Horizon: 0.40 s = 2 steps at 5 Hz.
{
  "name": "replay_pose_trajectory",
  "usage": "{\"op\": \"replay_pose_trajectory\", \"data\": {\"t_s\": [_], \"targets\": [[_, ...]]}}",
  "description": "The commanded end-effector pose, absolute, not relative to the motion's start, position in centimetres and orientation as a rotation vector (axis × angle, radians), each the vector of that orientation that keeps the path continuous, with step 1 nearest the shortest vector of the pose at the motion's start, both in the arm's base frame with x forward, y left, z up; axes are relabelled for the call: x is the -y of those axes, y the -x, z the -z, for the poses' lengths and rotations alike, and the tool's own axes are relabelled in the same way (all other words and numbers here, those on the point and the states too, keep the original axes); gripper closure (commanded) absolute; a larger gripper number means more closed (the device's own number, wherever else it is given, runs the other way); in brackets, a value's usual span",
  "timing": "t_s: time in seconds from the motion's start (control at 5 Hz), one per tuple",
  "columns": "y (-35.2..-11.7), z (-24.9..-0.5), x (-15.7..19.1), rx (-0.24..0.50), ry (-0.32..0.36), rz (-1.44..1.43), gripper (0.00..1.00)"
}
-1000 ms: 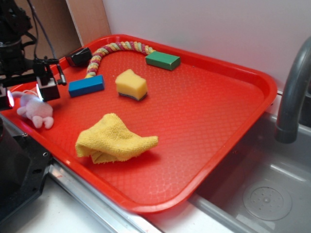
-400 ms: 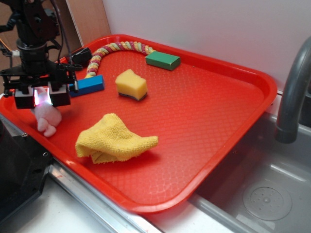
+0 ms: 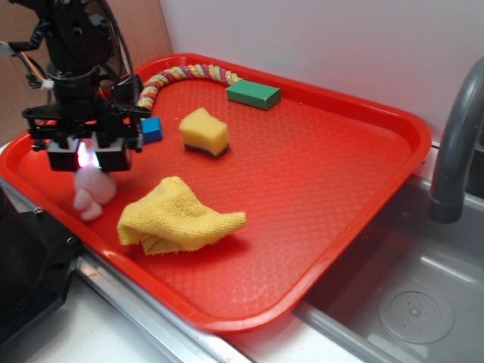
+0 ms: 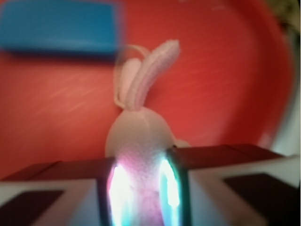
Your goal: Grab the pink bunny.
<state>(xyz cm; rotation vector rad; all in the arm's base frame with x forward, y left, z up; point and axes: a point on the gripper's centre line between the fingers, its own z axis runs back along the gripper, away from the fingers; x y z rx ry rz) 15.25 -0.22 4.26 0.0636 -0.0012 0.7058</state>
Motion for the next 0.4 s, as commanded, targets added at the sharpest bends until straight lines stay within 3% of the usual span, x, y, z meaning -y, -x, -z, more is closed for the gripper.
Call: {"op": "replay_pose_trajectory", "data": {"t_s": [0.0, 0.2], "targets": [[-19.9, -15.7, -8.8, 0.122, 0.105, -0.284, 1.0], [-20.1, -20.7, -7.8, 0.132, 0.106, -0.229, 1.0]]}}
